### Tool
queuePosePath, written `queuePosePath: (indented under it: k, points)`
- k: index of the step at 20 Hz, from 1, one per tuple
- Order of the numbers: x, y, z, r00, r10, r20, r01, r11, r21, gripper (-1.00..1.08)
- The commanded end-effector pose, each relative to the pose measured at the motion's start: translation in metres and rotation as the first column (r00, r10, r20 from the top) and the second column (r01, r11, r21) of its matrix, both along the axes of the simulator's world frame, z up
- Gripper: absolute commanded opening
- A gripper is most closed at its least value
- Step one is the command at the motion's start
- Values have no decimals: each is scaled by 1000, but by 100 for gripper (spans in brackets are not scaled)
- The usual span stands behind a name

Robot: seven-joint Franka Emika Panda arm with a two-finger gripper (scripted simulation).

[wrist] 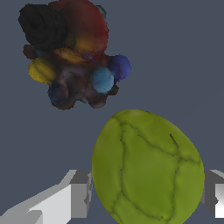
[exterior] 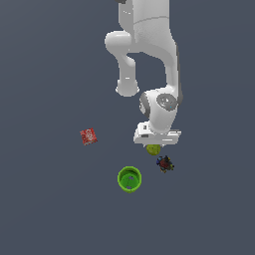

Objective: Pick up a designated object from a clutter of objects.

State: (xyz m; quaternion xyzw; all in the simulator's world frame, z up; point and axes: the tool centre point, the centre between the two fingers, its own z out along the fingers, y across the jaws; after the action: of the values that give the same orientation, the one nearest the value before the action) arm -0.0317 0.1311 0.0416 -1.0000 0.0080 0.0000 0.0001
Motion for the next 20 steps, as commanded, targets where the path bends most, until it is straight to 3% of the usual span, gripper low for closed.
queuePosePath:
  k: [1, 11, 20]
  points:
    - [0, 0, -1, 1000, 0, 0, 0, 1000, 0, -100]
    - [2, 1, 7, 1000, 0, 0, 0, 1000, 0, -100]
    - [15, 8, 50, 1000, 0, 0, 0, 1000, 0, -100]
